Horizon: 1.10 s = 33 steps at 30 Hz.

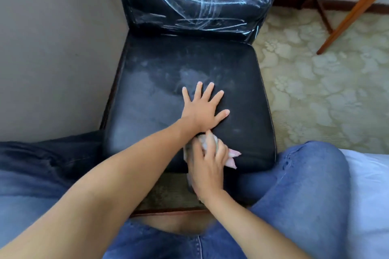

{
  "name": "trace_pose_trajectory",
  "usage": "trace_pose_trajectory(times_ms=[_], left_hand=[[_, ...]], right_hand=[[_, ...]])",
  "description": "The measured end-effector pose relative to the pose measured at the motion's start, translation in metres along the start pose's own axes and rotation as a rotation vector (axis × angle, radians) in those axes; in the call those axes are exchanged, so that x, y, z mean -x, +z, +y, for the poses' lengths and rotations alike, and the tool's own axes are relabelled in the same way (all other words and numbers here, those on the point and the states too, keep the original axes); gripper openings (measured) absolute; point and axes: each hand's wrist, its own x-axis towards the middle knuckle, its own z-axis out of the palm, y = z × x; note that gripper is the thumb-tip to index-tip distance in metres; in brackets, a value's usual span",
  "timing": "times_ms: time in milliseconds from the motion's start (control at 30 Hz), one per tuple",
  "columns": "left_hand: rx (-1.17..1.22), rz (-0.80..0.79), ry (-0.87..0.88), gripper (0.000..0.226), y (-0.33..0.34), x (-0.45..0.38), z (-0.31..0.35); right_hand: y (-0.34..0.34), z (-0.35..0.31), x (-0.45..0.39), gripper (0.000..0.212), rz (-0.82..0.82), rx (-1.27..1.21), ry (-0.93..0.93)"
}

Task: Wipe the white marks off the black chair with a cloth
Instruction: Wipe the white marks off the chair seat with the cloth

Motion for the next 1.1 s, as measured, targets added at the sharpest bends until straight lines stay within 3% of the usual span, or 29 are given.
trace_pose_trajectory(times_ms=[100, 200, 300, 500, 700, 833, 1033, 1100], left_hand=[[0.102, 0.079, 0.094, 0.047, -0.026, 0.017, -0.038], [-0.035, 0.068, 0.028, 0.056, -0.019, 0.064, -0.092], [-0.022, 0.017, 0.006, 0.069, 0.006, 0.103, -0.107], [0.041, 0.062, 0.104, 0.077, 0.013, 0.093, -0.103], [0.129, 0.054, -0.216, 0.092, 0.001, 0.096, -0.157], [0.212, 0.074, -0.304, 0.093, 0.001, 0.096, -0.168], [0.300, 0.105, -0.365, 0.084, -0.003, 0.094, -0.172], [0.275, 0.113, -0.384, 0.082, -0.003, 0.089, -0.168]], right_hand=[[0.000, 0.038, -0.011, 0.029, 0.012, -0.001, -0.185], [-0.011, 0.081, -0.033, 0.034, -0.040, 0.005, -0.258], [-0.017, 0.099, -0.050, 0.044, -0.099, 0.010, -0.155], [-0.033, 0.072, -0.086, 0.054, -0.194, -0.062, 0.098], [-0.003, -0.011, -0.127, 0.058, -0.342, -0.202, -0.044], [0.028, -0.055, -0.156, 0.051, -0.324, -0.201, -0.222], [0.045, -0.041, -0.224, 0.051, -0.289, -0.006, -0.212], [0.039, -0.015, -0.250, 0.053, -0.266, 0.111, -0.065]])
